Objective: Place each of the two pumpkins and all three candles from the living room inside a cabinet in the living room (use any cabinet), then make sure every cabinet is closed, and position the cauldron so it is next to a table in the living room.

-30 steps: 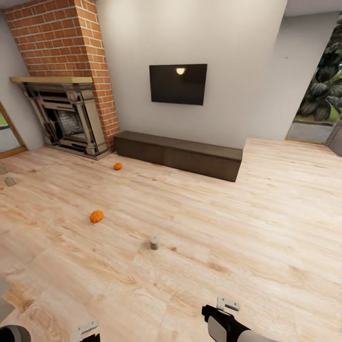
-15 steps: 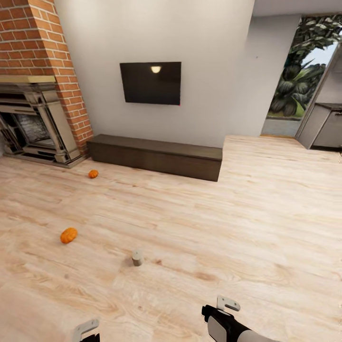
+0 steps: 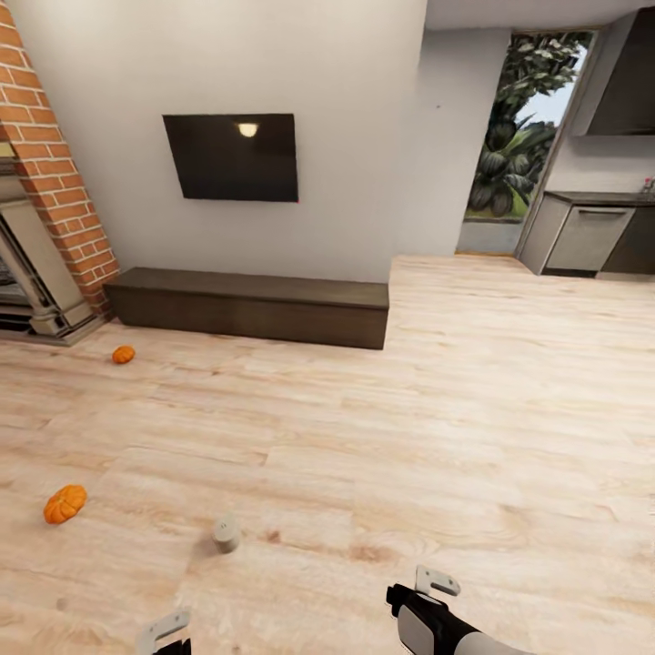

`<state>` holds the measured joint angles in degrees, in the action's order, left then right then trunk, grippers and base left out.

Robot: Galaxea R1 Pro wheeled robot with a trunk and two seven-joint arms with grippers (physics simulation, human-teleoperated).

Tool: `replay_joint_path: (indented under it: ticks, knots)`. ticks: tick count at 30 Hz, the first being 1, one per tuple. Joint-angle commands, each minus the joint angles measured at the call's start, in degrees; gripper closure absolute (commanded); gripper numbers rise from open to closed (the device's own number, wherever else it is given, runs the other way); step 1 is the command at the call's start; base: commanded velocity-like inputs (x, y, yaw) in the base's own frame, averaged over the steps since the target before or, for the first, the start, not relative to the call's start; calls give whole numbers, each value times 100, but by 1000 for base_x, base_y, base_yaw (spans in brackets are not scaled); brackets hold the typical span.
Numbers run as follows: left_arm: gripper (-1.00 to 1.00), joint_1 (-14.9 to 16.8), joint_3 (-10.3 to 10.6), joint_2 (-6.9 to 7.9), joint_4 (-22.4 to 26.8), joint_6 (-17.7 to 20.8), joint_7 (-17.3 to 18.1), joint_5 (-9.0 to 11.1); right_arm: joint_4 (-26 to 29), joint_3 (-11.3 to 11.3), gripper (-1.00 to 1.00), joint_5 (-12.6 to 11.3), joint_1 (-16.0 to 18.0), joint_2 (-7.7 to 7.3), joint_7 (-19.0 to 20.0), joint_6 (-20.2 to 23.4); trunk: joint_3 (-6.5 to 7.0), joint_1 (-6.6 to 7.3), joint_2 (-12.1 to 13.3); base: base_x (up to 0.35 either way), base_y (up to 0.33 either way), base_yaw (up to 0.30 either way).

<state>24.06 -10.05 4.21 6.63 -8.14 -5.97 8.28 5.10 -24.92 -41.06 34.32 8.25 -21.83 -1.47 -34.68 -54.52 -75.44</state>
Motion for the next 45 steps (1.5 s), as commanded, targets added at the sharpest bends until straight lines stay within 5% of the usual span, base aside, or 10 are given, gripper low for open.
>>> replay_joint_path:
  ticks: [1, 20, 45]
  knots:
    - [-100, 2, 12, 1, -4, -21, 0, 60, -1, -48, -100, -60, 4, 2, -21, -16, -7, -3, -2, 331, 0, -269]
    - [-100, 2, 12, 1, -4, -21, 0, 60, 10, -48, -100, -36, 4, 2, -55, -11, -51, -3, -2, 331, 22, -257]
    - [-100, 2, 18, -1, -4, -21, 0, 60, 2, -125, -100, 281, 4, -6, 21, -204, -54, -3, -2, 331, 17, -9]
